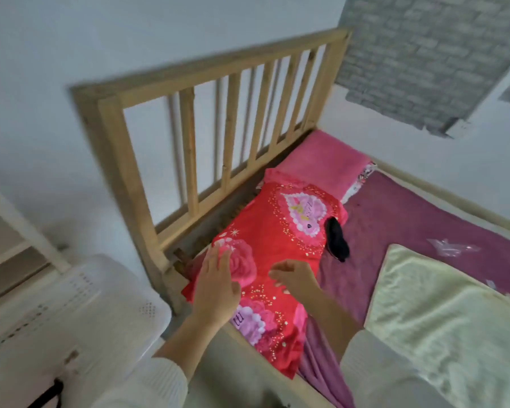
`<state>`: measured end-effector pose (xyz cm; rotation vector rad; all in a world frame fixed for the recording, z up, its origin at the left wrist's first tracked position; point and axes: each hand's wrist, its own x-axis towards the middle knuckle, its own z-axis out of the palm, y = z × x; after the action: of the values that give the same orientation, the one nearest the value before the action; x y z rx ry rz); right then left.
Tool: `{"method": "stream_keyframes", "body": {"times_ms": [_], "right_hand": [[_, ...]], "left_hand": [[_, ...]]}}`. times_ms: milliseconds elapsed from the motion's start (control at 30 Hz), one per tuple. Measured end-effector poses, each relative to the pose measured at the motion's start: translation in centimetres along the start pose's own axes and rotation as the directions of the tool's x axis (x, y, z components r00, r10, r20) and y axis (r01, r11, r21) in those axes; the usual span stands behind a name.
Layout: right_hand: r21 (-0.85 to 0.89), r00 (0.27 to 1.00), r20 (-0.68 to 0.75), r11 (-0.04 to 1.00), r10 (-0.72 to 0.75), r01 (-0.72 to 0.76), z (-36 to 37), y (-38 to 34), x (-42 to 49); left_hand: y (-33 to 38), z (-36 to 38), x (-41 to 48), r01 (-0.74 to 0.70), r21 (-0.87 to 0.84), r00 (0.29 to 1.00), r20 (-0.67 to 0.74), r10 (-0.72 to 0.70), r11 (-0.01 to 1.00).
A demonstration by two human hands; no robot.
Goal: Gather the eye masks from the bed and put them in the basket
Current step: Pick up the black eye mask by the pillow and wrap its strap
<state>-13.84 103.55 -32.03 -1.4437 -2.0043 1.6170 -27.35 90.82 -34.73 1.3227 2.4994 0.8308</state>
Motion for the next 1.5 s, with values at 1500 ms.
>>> {"method": "stream_keyframes", "body": {"times_ms": [1500], "right_hand": [[-0.136, 0.866, -0.469, 0.954, 0.175, -0.267, -26.2, 22.2, 35.0]], "left_hand": [[10.3, 37.6, 29.3, -0.128, -0.012, 0.849, 0.516, 0.116, 0.992]]}}
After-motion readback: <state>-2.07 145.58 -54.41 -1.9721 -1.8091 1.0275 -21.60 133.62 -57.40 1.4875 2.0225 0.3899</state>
